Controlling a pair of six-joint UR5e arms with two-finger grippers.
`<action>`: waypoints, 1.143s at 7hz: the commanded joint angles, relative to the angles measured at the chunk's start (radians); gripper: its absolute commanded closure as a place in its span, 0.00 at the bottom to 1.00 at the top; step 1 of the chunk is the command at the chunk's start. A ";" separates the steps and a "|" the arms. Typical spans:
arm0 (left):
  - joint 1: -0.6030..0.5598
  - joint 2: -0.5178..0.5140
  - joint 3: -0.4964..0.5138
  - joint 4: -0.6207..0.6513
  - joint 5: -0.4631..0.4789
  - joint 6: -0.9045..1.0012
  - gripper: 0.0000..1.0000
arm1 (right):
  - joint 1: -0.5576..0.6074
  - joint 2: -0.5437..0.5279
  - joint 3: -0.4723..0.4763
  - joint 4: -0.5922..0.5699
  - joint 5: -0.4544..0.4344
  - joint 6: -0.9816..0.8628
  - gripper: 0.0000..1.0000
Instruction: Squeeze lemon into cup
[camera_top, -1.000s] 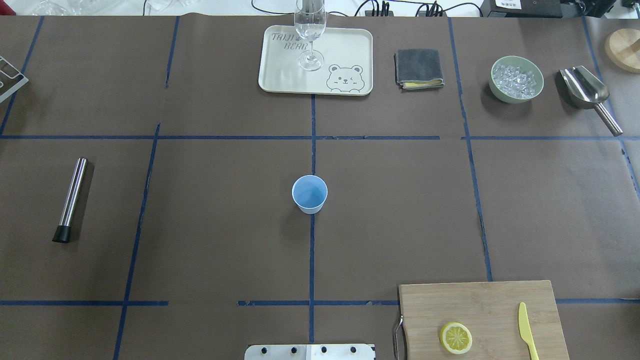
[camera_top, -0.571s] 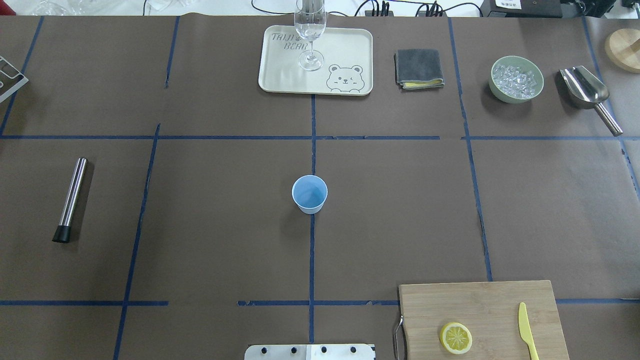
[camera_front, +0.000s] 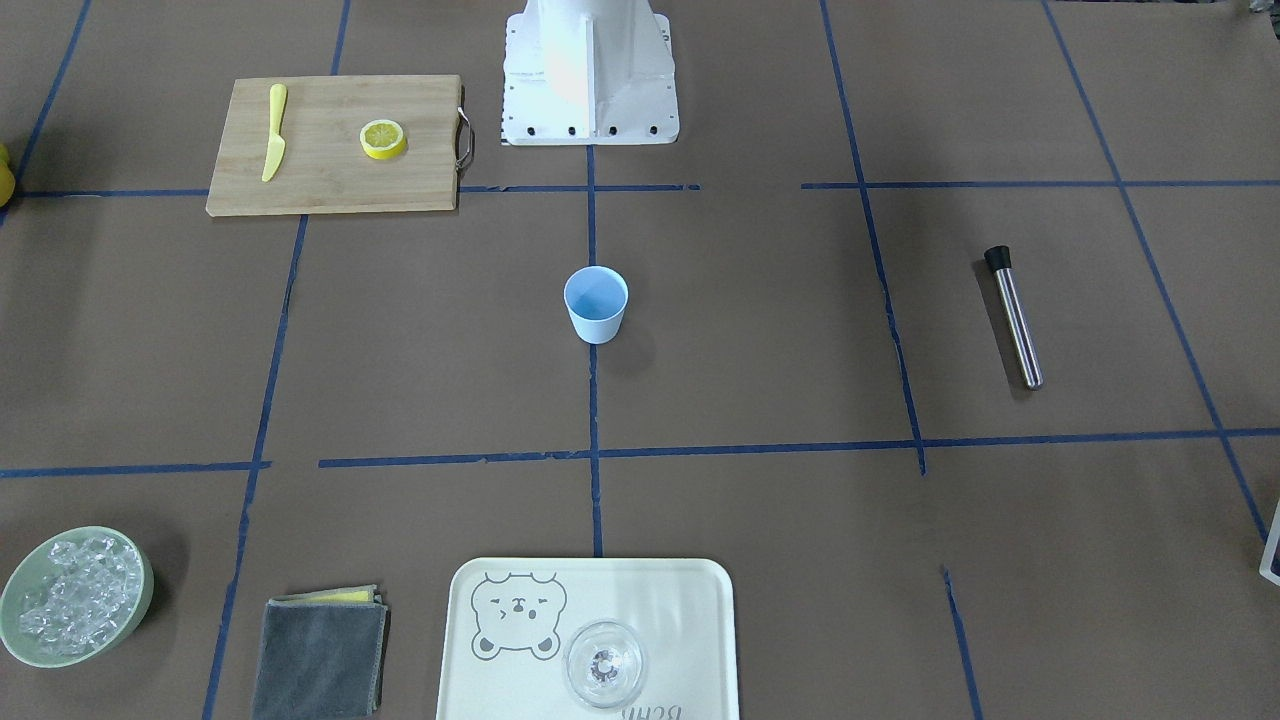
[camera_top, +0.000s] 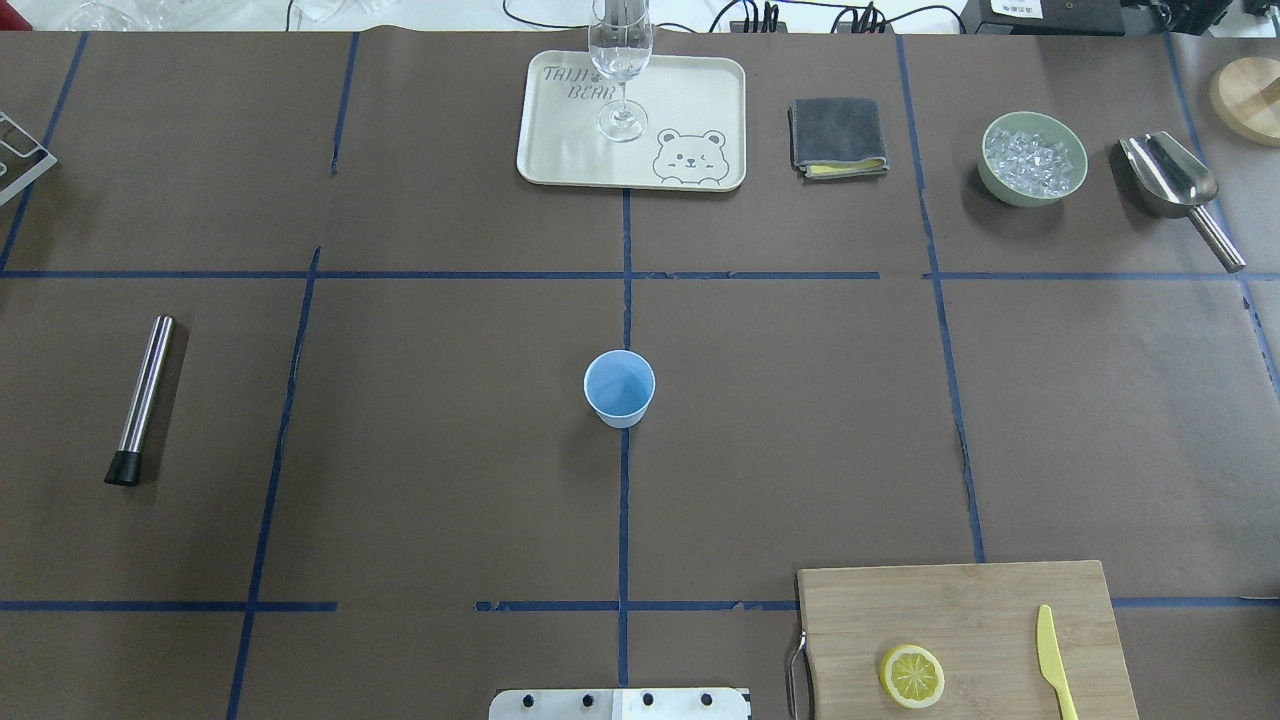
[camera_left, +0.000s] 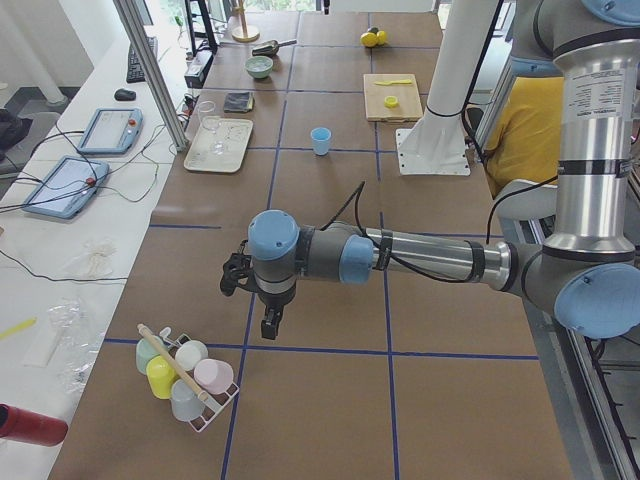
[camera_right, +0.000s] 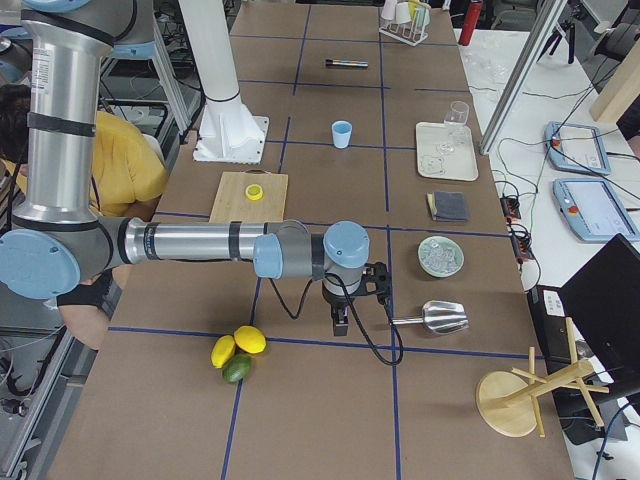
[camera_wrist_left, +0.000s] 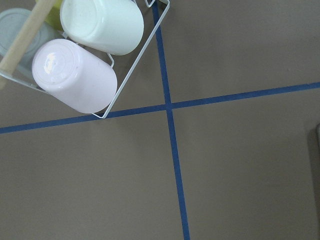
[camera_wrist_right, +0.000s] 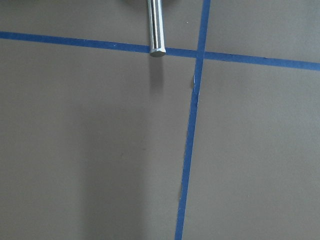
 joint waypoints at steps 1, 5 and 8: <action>0.000 0.005 -0.002 -0.025 -0.008 -0.001 0.00 | -0.064 0.001 0.000 0.014 0.001 0.008 0.00; 0.024 0.006 0.000 -0.070 -0.023 -0.013 0.00 | -0.075 -0.001 0.010 0.141 0.042 0.012 0.00; 0.025 0.006 0.000 -0.071 -0.050 -0.016 0.00 | -0.319 -0.059 0.139 0.428 0.029 0.509 0.00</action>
